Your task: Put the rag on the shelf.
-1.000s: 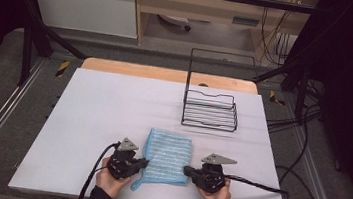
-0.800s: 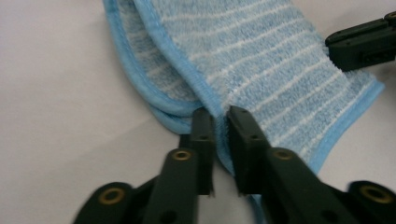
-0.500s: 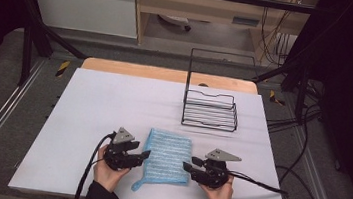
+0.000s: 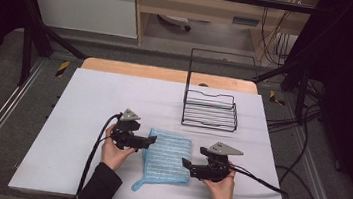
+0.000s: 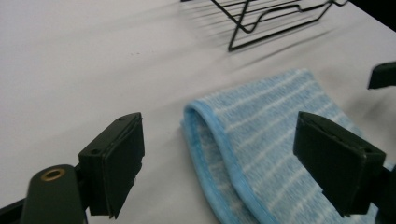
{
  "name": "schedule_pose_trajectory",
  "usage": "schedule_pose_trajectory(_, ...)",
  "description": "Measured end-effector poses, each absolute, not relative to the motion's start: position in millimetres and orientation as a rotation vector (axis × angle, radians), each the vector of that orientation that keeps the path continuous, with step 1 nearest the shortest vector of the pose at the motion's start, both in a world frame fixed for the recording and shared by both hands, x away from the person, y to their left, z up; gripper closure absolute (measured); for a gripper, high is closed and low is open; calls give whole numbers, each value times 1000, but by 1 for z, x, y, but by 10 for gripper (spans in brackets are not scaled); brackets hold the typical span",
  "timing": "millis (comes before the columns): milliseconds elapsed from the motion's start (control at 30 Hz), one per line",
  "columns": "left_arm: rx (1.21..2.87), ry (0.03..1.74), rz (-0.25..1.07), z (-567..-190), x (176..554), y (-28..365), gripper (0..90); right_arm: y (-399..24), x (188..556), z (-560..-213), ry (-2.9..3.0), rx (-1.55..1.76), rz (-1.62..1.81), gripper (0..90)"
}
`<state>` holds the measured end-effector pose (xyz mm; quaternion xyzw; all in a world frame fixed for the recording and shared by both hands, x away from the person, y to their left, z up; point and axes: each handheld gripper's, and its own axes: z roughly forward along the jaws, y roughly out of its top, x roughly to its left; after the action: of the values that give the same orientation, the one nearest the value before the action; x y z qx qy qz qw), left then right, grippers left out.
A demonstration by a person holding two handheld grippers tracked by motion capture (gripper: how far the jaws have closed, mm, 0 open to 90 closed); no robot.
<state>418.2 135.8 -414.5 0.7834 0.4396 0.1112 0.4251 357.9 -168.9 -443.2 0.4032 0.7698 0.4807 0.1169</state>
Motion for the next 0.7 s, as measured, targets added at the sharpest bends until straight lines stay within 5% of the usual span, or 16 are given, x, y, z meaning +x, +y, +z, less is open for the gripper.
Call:
schedule_pose_trajectory(300,1983,1182,282,-425,449,132,419,-169,360,-445,2264,1191,1369,112)
schedule_pose_trajectory(700,2045,1191,201,-442,451,121,571,-169,362,-445,2274,1196,1365,111)
